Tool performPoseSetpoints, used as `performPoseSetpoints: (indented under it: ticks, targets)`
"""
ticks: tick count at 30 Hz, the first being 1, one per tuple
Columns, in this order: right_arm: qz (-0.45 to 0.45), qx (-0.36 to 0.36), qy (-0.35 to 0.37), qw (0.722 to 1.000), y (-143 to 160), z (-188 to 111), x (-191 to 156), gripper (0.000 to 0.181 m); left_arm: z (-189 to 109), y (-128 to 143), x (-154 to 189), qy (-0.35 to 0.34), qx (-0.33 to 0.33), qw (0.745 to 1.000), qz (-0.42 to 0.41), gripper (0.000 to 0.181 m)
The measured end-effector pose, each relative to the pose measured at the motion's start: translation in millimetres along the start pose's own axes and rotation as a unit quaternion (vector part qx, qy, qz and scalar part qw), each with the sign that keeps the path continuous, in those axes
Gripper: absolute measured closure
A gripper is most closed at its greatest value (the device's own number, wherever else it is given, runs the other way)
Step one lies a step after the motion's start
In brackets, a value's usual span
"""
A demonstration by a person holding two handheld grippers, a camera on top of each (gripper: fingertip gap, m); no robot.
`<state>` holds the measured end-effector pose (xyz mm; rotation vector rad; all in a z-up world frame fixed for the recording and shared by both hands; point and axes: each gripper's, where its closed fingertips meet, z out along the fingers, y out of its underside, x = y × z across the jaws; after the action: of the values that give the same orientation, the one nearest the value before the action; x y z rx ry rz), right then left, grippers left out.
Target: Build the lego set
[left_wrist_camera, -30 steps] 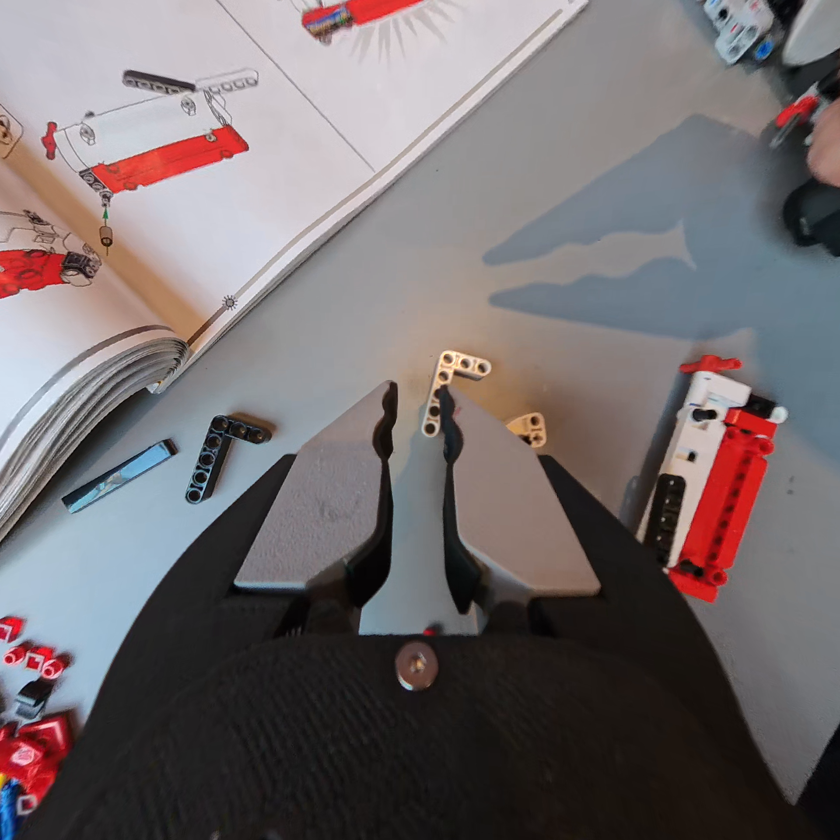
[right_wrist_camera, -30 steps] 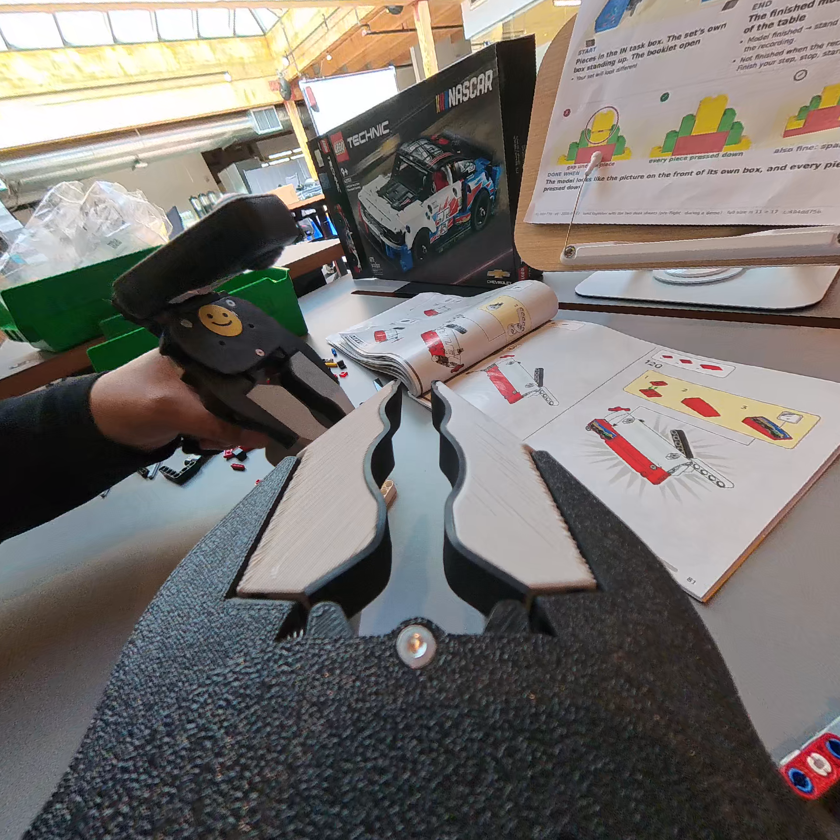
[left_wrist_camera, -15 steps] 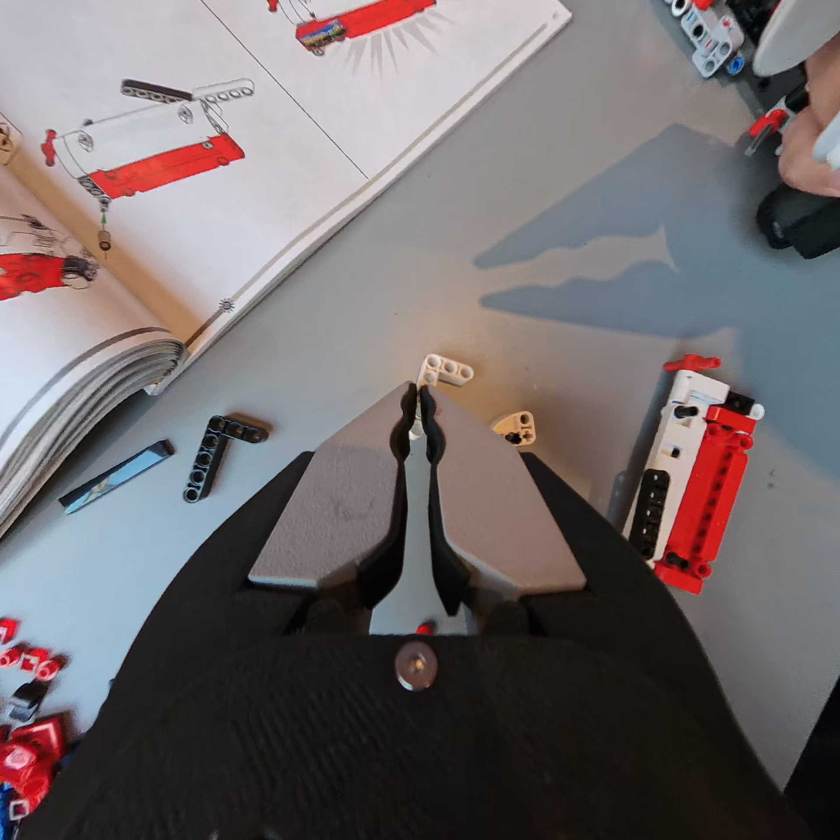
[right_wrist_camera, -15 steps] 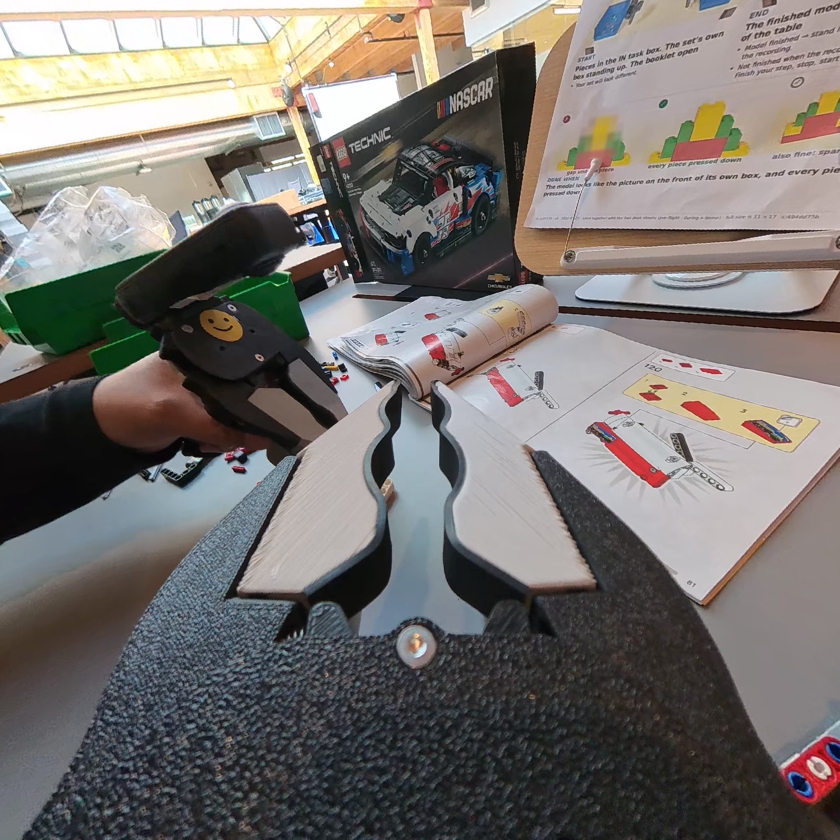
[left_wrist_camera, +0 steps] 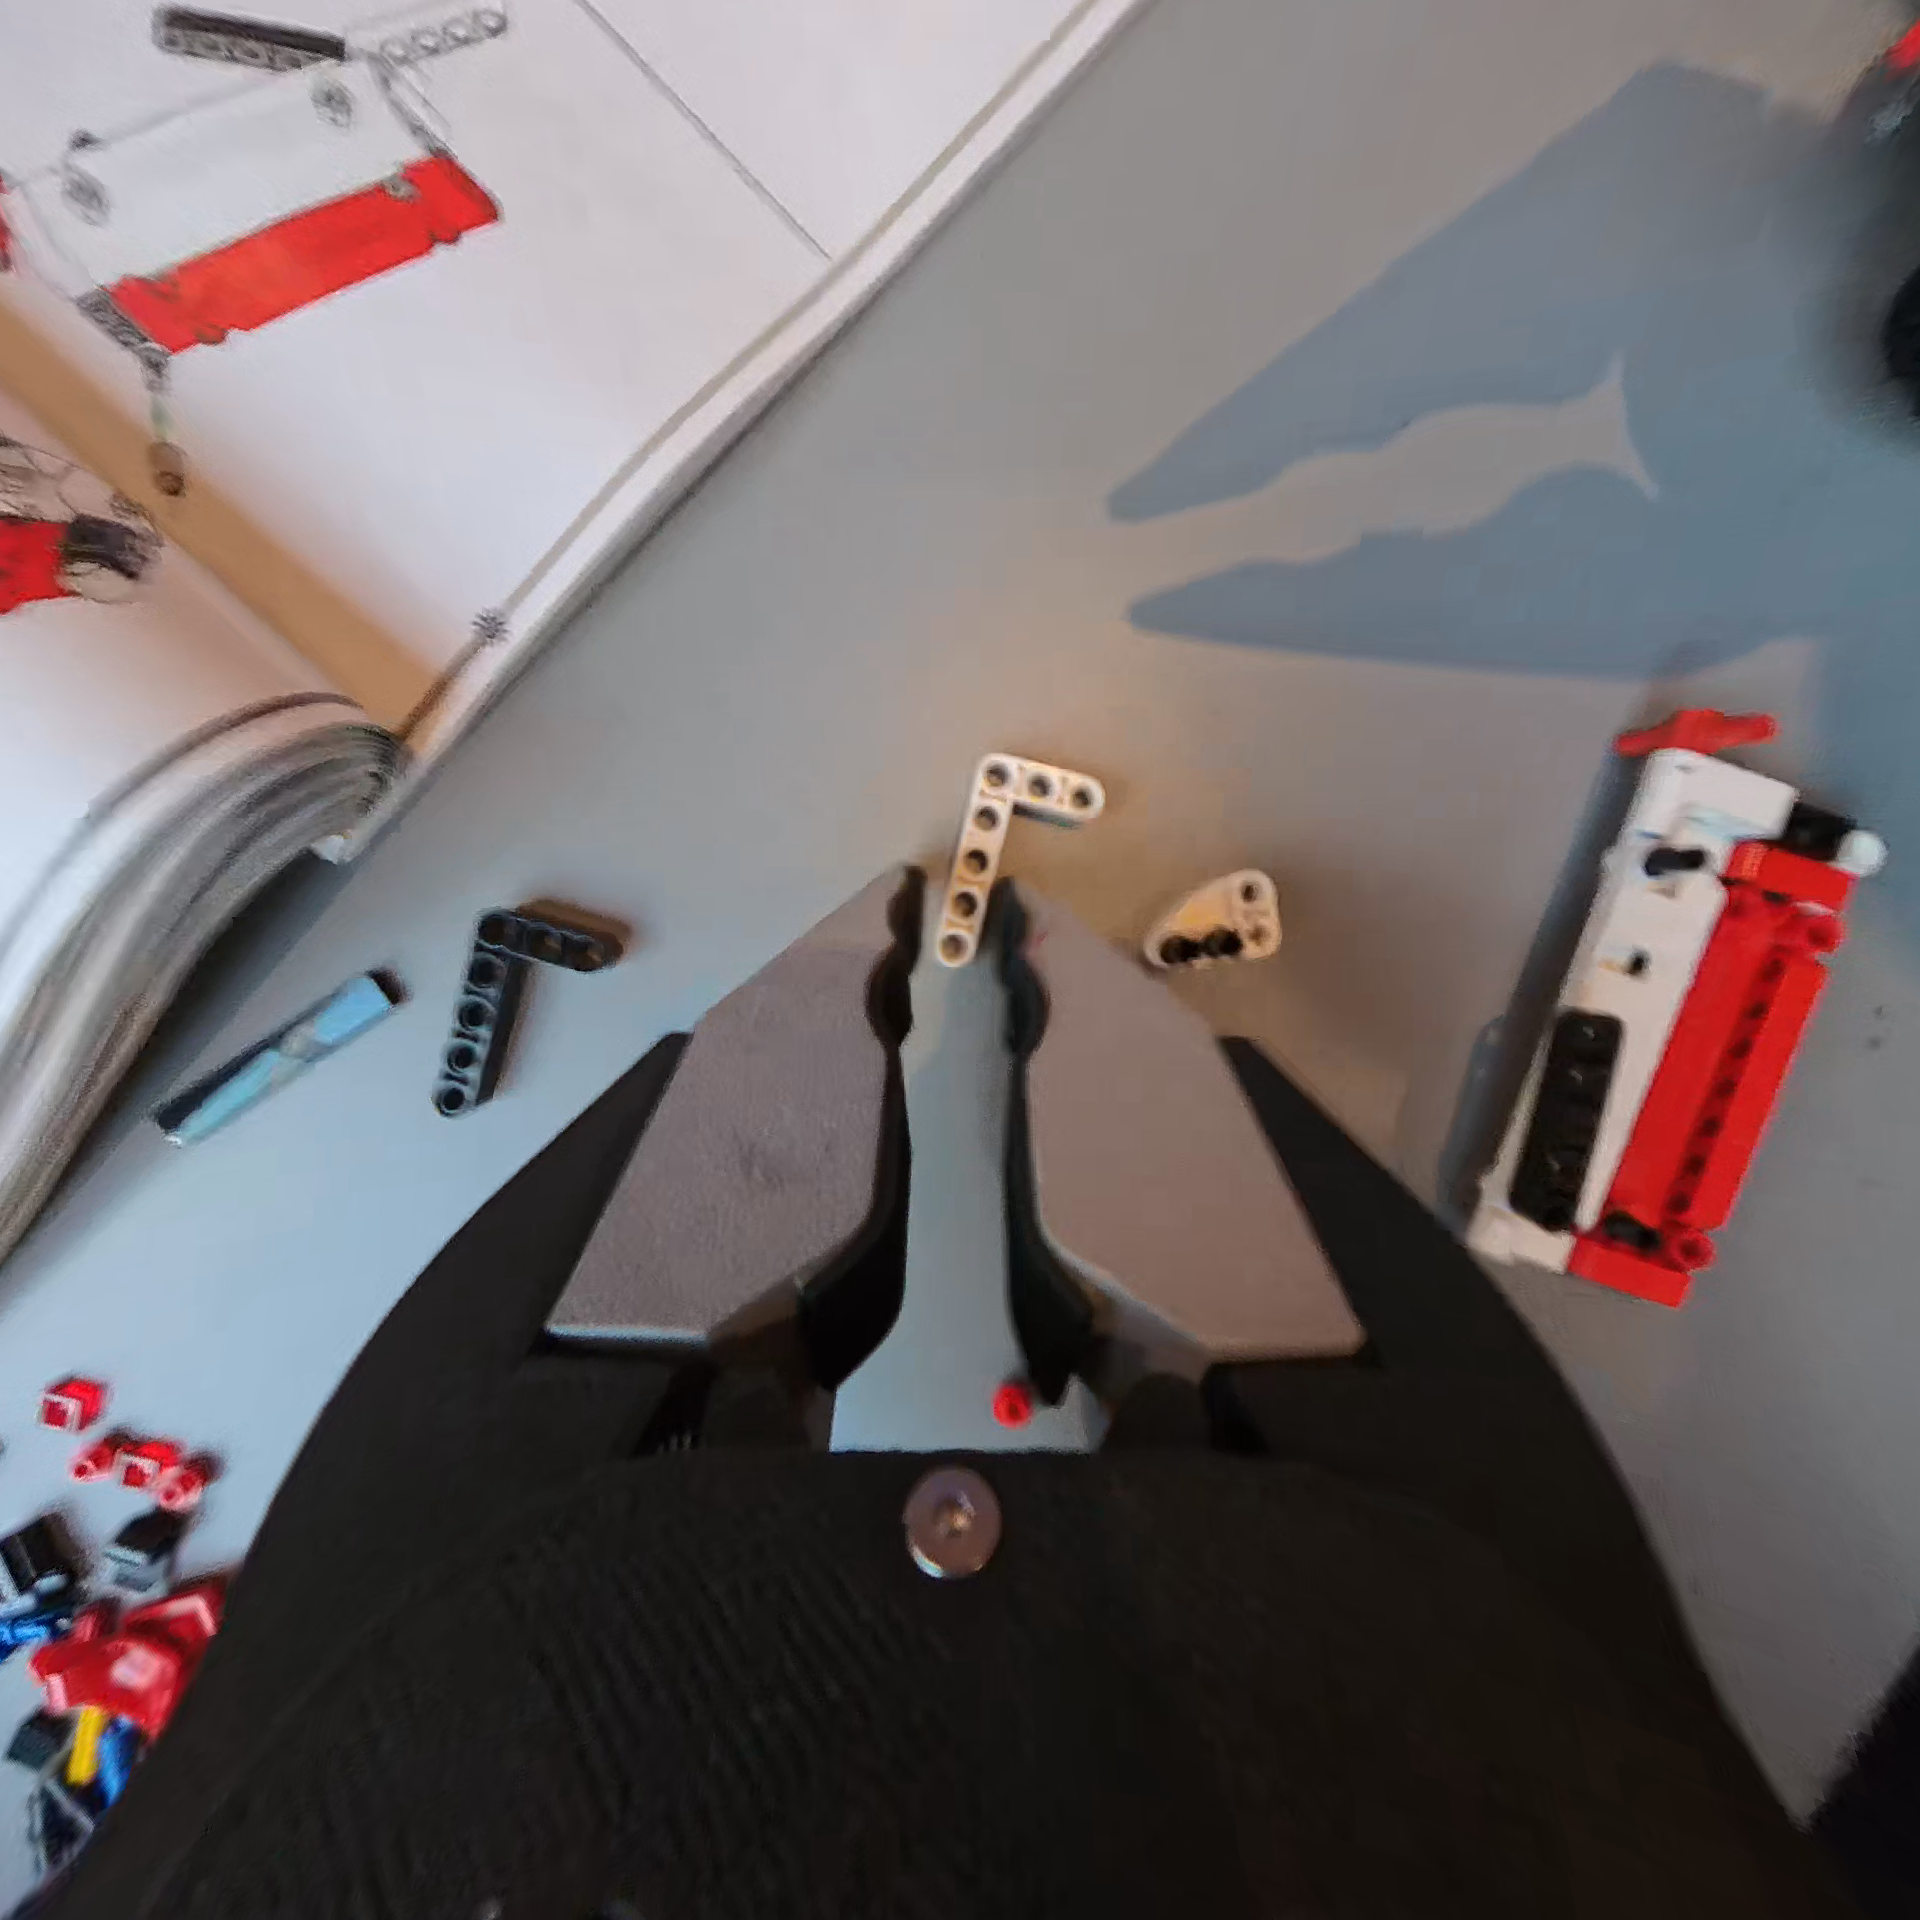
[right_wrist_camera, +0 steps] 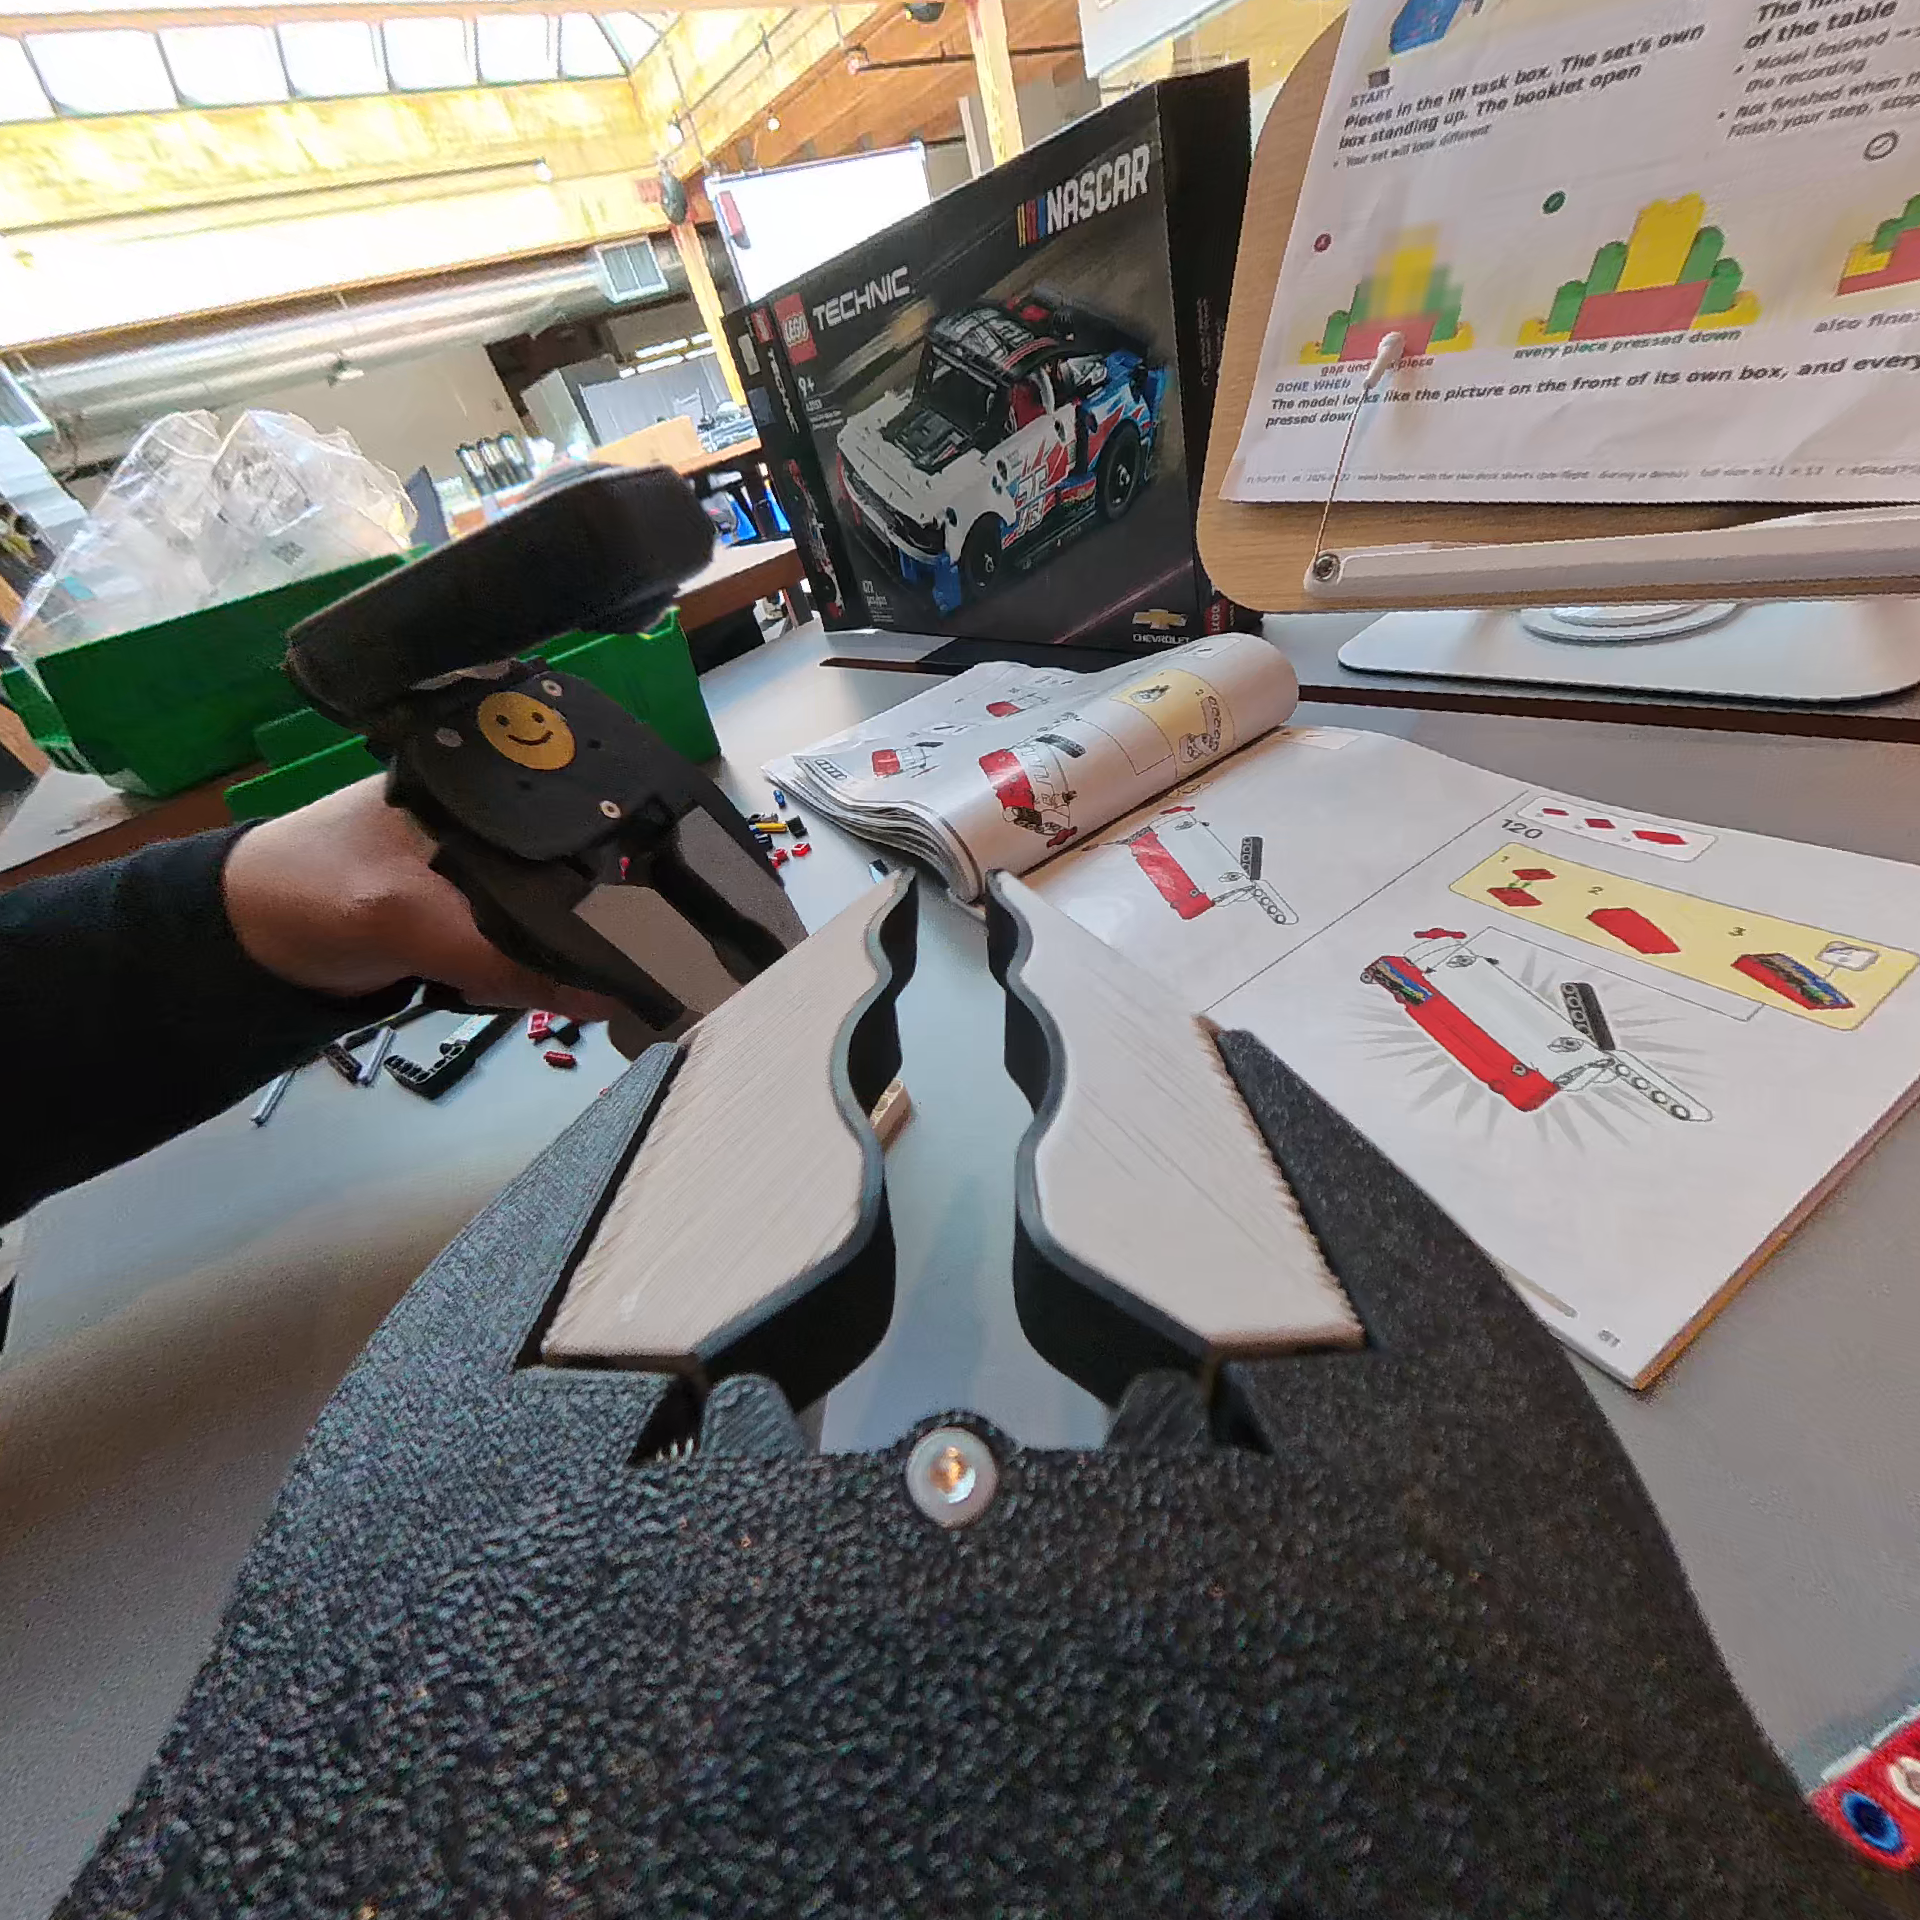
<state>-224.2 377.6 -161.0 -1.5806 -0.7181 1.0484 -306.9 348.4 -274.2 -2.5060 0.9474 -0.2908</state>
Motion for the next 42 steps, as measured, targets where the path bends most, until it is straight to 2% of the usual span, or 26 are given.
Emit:
performPoseSetpoints:
  ticks: [1, 4, 7, 10, 13, 16, 17, 19, 20, 26, 34, 36, 38, 42]
  targets:
    - [0.002, -0.006, -0.004, 1.000, 2.4, 1.2, -1.3, 0.167, 0.2, -2.4, -3.1, -0.009, 0.011, 1.000, 0.008, 0.176]
    - [0.001, -0.026, -0.018, 1.000, 10.1, 4.7, -6.6, 0.165, -3.7, -3.8, -9.3, -0.028, 0.018, 0.999, 0.020, 0.176]
    - [-0.004, -0.051, -0.035, 0.998, 20.2, 8.7, -13.4, 0.165, -25.2, -26.0, -2.4, -0.047, 0.100, 0.992, 0.068, 0.177]
    - [0.008, -0.061, -0.084, 0.995, 24.2, 10.7, -30.3, 0.151, -54.9, -49.0, 14.7, -0.084, 0.196, 0.963, 0.166, 0.177]
    - [0.014, -0.063, -0.129, 0.989, 25.5, 10.6, -47.8, 0.141, -68.2, -52.9, 27.7, -0.101, 0.227, 0.944, 0.216, 0.177]
    - [0.023, -0.083, -0.134, 0.987, 33.5, 13.9, -50.8, 0.142, -77.5, -56.8, 44.5, -0.095, 0.254, 0.932, 0.241, 0.177]
    - [0.029, -0.079, -0.141, 0.986, 32.3, 13.7, -52.6, 0.146, -78.7, -57.5, 48.4, -0.097, 0.258, 0.929, 0.248, 0.177]
    - [0.043, -0.065, -0.169, 0.983, 27.3, 10.8, -59.7, 0.166, -77.5, -57.3, 51.6, -0.113, 0.253, 0.925, 0.262, 0.177]
    - [0.047, -0.064, -0.177, 0.981, 26.6, 9.8, -61.3, 0.167, -77.3, -57.5, 51.8, -0.123, 0.251, 0.922, 0.266, 0.176]
    - [0.008, -0.039, -0.170, 0.985, 17.8, 5.3, -61.1, 0.171, -81.2, -63.4, 55.4, -0.133, 0.264, 0.924, 0.242, 0.176]
    - [-0.154, -0.043, -0.100, 0.982, 21.8, 5.3, -54.3, 0.174, -74.4, -47.6, 42.9, -0.075, 0.256, 0.954, 0.140, 0.174]
    - [-0.175, -0.040, -0.099, 0.979, 22.2, 5.2, -57.3, 0.174, -68.2, -40.5, 36.3, -0.057, 0.239, 0.964, 0.106, 0.165]
    - [-0.182, -0.034, -0.098, 0.978, 21.0, 4.8, -58.4, 0.174, -65.1, -37.7, 36.6, -0.034, 0.235, 0.968, 0.085, 0.160]
    - [-0.143, -0.028, -0.122, 0.982, 19.3, 4.2, -61.4, 0.174, -69.9, -46.8, 42.6, -0.045, 0.247, 0.961, 0.117, 0.160]
